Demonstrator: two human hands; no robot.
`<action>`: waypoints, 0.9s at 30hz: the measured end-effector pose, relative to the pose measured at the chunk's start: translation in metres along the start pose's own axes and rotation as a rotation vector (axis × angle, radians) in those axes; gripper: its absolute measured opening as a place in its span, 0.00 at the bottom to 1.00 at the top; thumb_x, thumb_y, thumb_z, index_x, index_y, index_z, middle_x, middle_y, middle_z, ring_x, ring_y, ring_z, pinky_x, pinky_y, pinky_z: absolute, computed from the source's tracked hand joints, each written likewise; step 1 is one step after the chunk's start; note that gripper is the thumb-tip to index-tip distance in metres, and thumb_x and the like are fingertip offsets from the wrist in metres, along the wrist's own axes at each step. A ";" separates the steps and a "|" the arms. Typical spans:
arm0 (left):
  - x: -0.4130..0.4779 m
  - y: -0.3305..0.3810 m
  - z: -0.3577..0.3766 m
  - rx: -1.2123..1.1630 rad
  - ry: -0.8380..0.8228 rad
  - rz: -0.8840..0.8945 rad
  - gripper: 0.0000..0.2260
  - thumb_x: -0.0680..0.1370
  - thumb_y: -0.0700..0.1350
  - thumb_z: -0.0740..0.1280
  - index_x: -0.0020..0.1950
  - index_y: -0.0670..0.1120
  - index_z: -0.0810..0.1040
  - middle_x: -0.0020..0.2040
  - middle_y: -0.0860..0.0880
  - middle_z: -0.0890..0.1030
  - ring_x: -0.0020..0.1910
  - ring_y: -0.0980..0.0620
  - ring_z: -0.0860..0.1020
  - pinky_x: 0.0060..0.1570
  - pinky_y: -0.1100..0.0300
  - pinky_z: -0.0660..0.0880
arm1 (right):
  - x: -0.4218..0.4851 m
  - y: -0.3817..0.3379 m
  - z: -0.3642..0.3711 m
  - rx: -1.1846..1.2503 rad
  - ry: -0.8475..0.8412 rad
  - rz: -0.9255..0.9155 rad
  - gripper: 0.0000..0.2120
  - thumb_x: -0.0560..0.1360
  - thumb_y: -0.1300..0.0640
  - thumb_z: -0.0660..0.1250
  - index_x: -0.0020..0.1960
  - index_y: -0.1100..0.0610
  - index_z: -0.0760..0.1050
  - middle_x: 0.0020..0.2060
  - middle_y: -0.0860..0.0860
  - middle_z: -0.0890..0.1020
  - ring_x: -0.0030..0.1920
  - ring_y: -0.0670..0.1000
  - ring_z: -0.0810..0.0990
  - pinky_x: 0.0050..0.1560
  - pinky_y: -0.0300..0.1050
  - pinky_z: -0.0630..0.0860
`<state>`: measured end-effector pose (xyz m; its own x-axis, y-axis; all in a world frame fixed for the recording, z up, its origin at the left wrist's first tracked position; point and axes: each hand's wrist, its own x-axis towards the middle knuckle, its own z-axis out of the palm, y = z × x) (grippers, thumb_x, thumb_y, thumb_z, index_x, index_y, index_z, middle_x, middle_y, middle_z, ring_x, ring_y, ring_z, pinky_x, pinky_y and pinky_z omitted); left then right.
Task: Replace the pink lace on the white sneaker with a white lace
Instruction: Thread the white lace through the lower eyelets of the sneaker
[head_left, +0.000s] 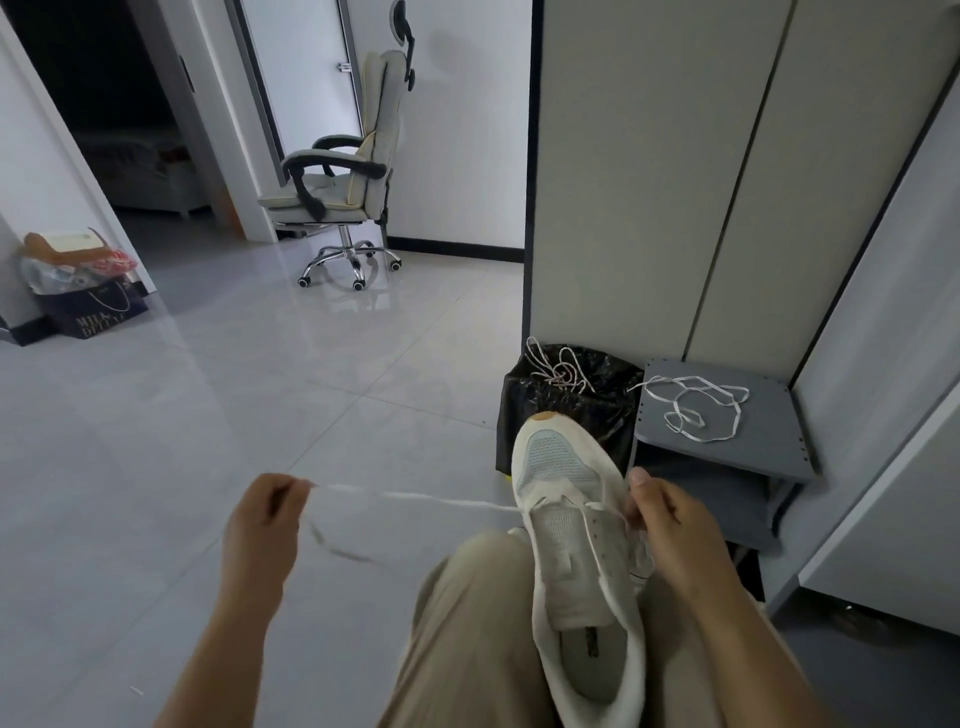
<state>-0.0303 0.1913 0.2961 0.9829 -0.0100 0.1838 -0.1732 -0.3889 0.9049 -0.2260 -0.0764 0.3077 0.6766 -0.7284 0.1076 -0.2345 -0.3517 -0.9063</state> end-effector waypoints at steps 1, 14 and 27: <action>-0.002 -0.005 -0.001 0.074 -0.022 -0.008 0.09 0.76 0.36 0.65 0.37 0.46 0.74 0.31 0.44 0.74 0.33 0.45 0.72 0.33 0.56 0.66 | -0.001 -0.001 0.001 0.018 -0.003 -0.025 0.18 0.77 0.47 0.57 0.35 0.57 0.72 0.34 0.53 0.77 0.37 0.49 0.75 0.38 0.40 0.68; -0.105 0.080 0.096 -0.135 -0.559 0.339 0.11 0.77 0.40 0.65 0.46 0.56 0.69 0.45 0.53 0.76 0.37 0.56 0.76 0.39 0.70 0.71 | -0.004 0.001 0.006 0.063 0.007 -0.290 0.17 0.69 0.39 0.68 0.36 0.53 0.73 0.36 0.51 0.76 0.40 0.45 0.75 0.39 0.29 0.70; -0.082 0.063 0.090 0.105 -0.440 0.773 0.02 0.75 0.50 0.61 0.44 0.54 0.72 0.43 0.61 0.71 0.34 0.69 0.70 0.35 0.77 0.65 | 0.002 0.005 0.001 0.086 -0.123 -0.365 0.12 0.68 0.39 0.61 0.37 0.47 0.72 0.36 0.45 0.73 0.36 0.43 0.72 0.38 0.30 0.68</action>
<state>-0.1163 0.0848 0.3031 0.5329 -0.6482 0.5439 -0.8115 -0.2094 0.5455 -0.2252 -0.0794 0.3028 0.7843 -0.4871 0.3842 0.0928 -0.5202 -0.8490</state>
